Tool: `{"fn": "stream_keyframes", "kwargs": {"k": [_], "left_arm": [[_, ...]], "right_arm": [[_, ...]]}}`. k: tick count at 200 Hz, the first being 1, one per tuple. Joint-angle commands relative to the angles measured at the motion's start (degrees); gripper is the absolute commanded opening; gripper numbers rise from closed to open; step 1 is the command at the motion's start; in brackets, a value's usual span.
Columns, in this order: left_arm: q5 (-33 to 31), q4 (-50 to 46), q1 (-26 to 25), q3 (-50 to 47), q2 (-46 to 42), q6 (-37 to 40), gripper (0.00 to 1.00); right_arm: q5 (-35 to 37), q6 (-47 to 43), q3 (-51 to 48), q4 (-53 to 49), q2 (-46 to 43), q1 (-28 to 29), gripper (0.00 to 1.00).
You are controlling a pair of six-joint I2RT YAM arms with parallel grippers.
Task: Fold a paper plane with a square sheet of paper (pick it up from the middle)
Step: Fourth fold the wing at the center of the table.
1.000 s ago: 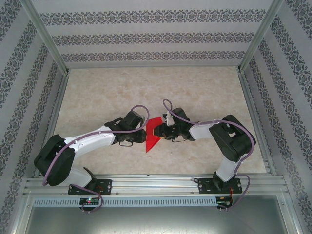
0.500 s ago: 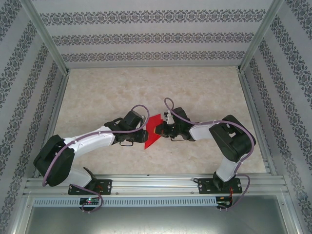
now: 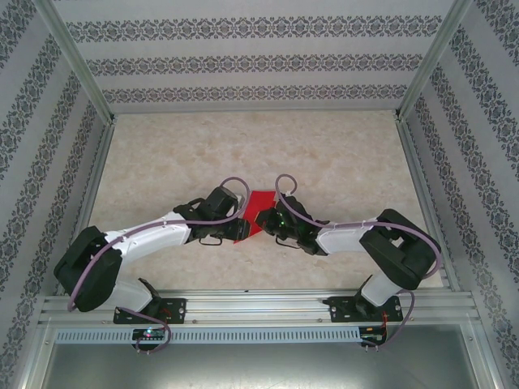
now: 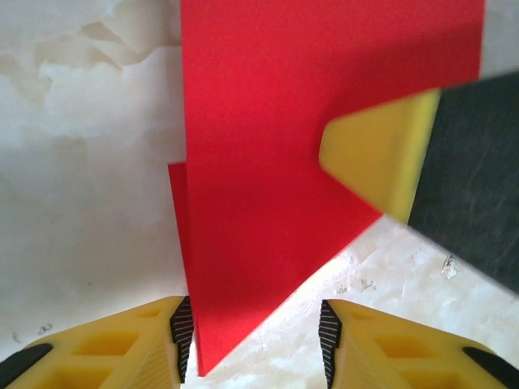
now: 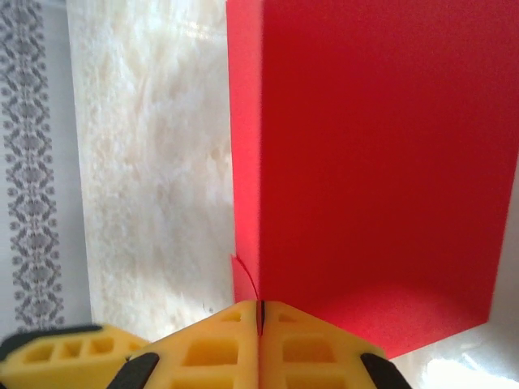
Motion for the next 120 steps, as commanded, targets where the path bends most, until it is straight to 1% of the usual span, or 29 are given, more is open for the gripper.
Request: {"fn": "stream_keyframes", "kwargs": {"k": [1, 40, 59, 92, 105, 113, 120], "left_arm": [[-0.2, 1.7, -0.6, -1.4, -2.7, 1.7, 0.49], [-0.7, 1.7, -0.7, -1.4, -2.0, 2.2, 0.50], [-1.2, 1.1, -0.7, -0.5, -0.8, 2.9, 0.50], [-2.8, -0.2, -0.9, 1.0, 0.8, 4.5, 0.50], [-3.4, -0.7, -0.9, 1.5, 1.1, 4.8, 0.50], [-3.6, -1.0, -0.9, 1.7, 1.4, 5.0, 0.50], [-3.6, -1.0, -0.9, 1.7, 1.4, 5.2, 0.50]], "right_arm": [[6.6, 2.5, 0.3, 0.0, -2.5, 0.3, 0.04], [3.2, 2.1, 4.8, -5.8, 0.8, -0.4, 0.07], [-0.6, 2.0, 6.2, -3.9, 4.1, -1.1, 0.10], [-7.5, -0.1, 9.7, -2.8, 8.5, -2.6, 0.27], [-8.9, -0.9, 10.2, -3.3, 8.7, -3.3, 0.30], [-9.2, -1.6, 10.1, -3.5, 8.3, -3.7, 0.34], [-9.6, -2.3, 10.0, -4.3, 7.7, -4.0, 0.35]]}}
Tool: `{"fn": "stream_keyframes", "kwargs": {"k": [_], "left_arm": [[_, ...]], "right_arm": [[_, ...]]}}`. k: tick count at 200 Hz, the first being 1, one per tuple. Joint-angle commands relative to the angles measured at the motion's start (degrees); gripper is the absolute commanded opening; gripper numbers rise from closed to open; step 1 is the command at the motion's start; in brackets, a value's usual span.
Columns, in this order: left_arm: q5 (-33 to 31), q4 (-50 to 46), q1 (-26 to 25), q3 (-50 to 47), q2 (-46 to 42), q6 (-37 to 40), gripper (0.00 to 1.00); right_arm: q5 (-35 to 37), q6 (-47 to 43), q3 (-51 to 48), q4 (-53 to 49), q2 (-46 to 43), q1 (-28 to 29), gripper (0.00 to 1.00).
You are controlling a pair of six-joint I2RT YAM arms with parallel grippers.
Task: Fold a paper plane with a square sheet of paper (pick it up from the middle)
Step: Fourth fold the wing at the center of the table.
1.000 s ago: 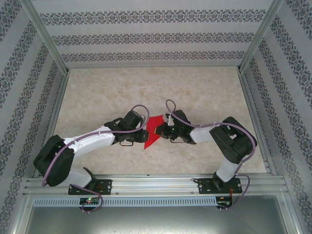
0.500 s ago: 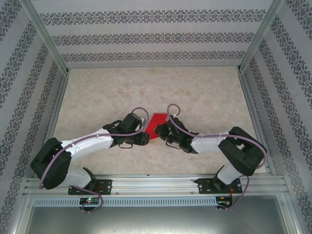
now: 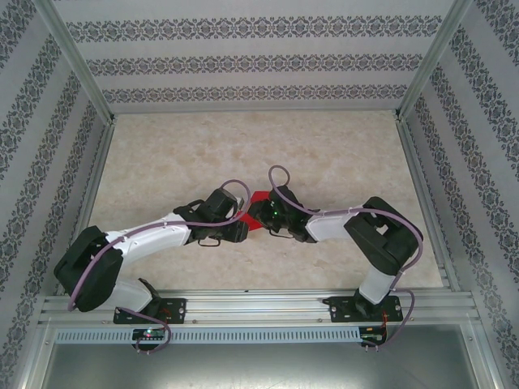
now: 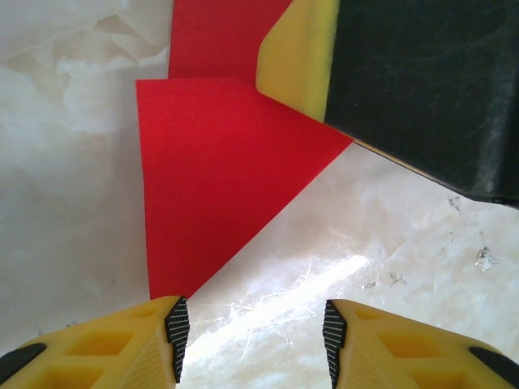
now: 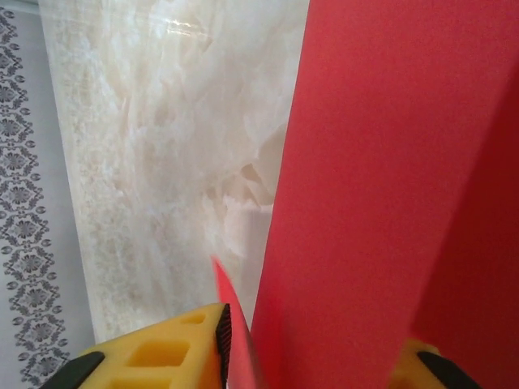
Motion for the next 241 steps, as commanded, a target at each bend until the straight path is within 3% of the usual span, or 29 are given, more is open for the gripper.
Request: {"fn": "stream_keyframes", "kwargs": {"k": [1, 50, 71, 174, 241], "left_arm": [[-1.8, -1.1, -0.9, 2.2, 0.8, 2.3, 0.50], [-1.8, -1.4, -1.4, 4.8, 4.6, 4.9, 0.50], [-3.3, -2.7, -2.3, 7.2, 7.6, 6.4, 0.50], [-19.0, -4.3, -8.1, 10.4, 14.8, 6.8, 0.49], [-20.4, -3.2, -8.4, 9.2, 14.7, 6.5, 0.32]], "right_arm": [[-3.8, -2.8, 1.3, -0.9, -0.8, -1.2, 0.35], [-8.5, -7.6, 1.8, -6.5, -3.0, -4.7, 0.37], [-11.3, -7.3, 1.8, -4.7, -2.1, -6.0, 0.33], [-13.4, -6.7, 3.1, -3.4, -1.4, -6.5, 0.31], [-13.0, -6.5, 2.9, -3.4, -1.5, -6.5, 0.31]]}}
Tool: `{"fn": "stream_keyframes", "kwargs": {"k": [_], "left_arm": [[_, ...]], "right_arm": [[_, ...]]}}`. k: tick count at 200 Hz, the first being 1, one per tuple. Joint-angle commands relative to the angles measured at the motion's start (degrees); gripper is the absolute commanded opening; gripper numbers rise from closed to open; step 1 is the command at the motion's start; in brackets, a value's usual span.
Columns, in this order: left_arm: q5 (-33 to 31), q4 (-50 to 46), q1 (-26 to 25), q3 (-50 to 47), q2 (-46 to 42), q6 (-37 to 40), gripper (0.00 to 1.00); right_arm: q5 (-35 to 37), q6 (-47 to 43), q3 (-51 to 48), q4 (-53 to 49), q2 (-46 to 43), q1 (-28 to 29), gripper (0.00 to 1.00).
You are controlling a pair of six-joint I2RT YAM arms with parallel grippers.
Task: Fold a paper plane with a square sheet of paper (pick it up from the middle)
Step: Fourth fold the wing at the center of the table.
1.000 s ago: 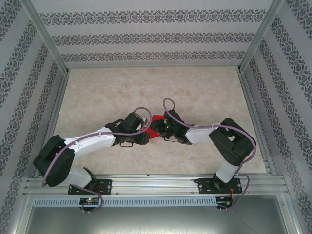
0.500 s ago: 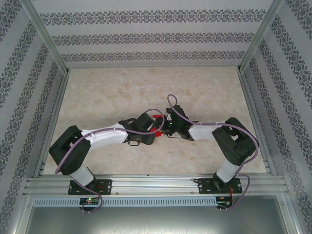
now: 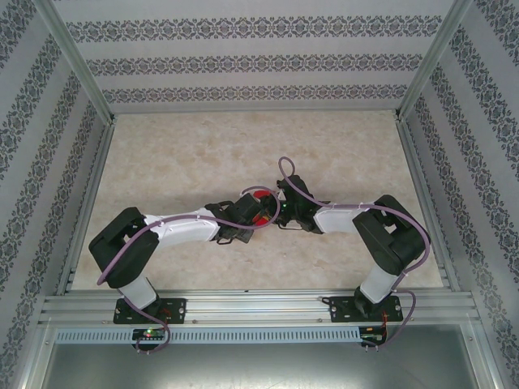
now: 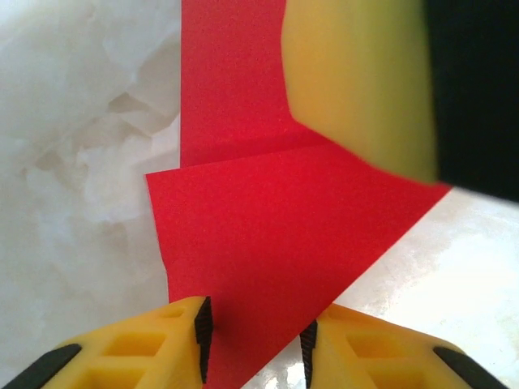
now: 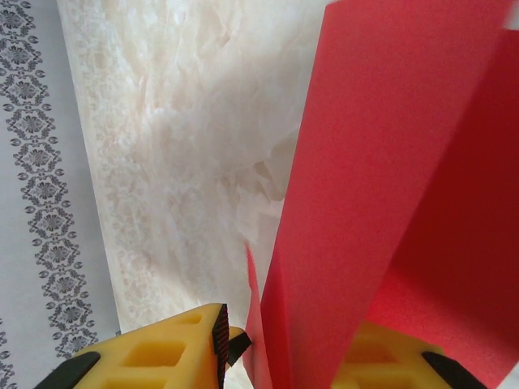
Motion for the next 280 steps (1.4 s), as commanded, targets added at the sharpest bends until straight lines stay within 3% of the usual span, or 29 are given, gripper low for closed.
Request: {"fn": "stream_keyframes", "kwargs": {"k": [1, 74, 100, 181, 212, 251, 280], "left_arm": [[-1.6, -0.7, -0.9, 0.0, 0.5, 0.8, 0.32], [-2.0, -0.3, -1.0, -1.4, 0.0, 1.4, 0.40], [-2.3, 0.1, -1.0, -1.7, -0.2, 1.2, 0.40], [-1.8, 0.8, -1.0, -1.6, 0.2, 1.4, 0.29], [-1.8, 0.9, -1.0, -1.8, 0.1, 1.2, 0.20], [-2.1, 1.1, -0.9, -2.0, -0.1, 0.7, 0.10], [1.9, 2.3, 0.1, -2.0, -1.0, 1.1, 0.06]], "right_arm": [[-0.9, -0.6, 1.6, 1.3, 0.2, -0.1, 0.31], [-1.1, -0.9, 2.2, 0.9, 0.4, -0.1, 0.13], [-1.1, -0.8, 2.2, 0.7, 0.4, -0.1, 0.12], [-1.3, -0.7, 2.2, 0.7, 0.5, -0.1, 0.13], [-1.0, -0.7, 2.0, 0.8, 0.4, -0.1, 0.14], [-0.9, -1.2, 1.4, 0.4, -0.9, -0.6, 0.21], [-1.4, -2.4, -0.3, -0.7, -3.9, -1.8, 0.28]]}}
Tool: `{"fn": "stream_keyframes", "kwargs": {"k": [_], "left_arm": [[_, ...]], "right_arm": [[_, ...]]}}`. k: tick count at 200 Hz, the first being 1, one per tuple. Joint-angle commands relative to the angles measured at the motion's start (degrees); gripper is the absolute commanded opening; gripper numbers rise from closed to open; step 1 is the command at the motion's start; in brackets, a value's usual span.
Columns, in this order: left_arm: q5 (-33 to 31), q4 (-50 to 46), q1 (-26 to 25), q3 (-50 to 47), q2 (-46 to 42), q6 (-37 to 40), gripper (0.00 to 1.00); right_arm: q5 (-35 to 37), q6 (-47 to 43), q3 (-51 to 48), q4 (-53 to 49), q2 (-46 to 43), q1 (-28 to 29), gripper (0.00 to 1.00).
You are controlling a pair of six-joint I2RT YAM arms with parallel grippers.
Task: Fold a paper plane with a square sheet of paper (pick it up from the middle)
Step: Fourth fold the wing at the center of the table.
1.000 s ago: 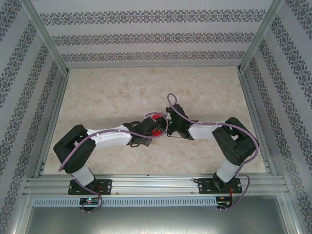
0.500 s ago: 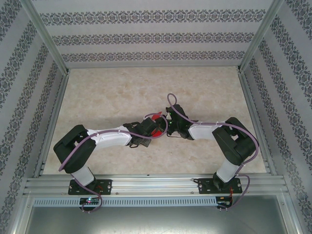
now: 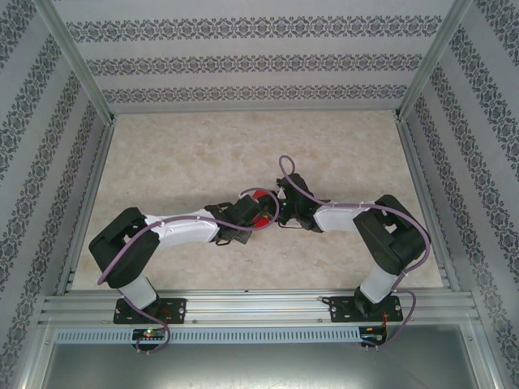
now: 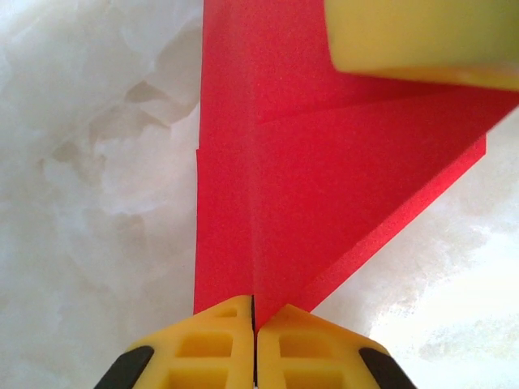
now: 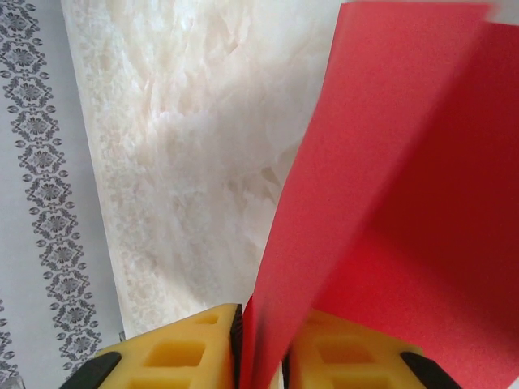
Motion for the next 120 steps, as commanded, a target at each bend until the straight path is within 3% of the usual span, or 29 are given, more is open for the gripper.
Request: {"fn": "stream_keyframes", "kwargs": {"k": [1, 51, 80, 104, 120], "left_arm": [[3.7, 1.7, 0.2, -0.9, -1.0, 0.6, 0.06], [23.0, 4.5, 5.3, -1.1, -2.0, -0.4, 0.06], [29.7, 5.8, 7.3, -1.7, -1.0, -1.1, 0.06], [32.6, 7.6, 8.5, -2.3, -0.8, -2.1, 0.05], [34.9, 9.8, 9.5, -3.3, -1.0, -2.9, 0.05]], "right_arm": [[-1.1, -2.2, -1.2, 0.2, -3.9, -1.2, 0.29], [1.6, -10.9, -4.2, -12.2, -16.9, -3.3, 0.50], [6.1, -14.9, -5.6, -19.8, -25.1, -3.9, 0.57], [5.8, -16.1, -7.1, -20.3, -27.7, -4.2, 0.56], [4.6, -16.3, -7.5, -20.1, -26.9, -4.1, 0.49]]}}
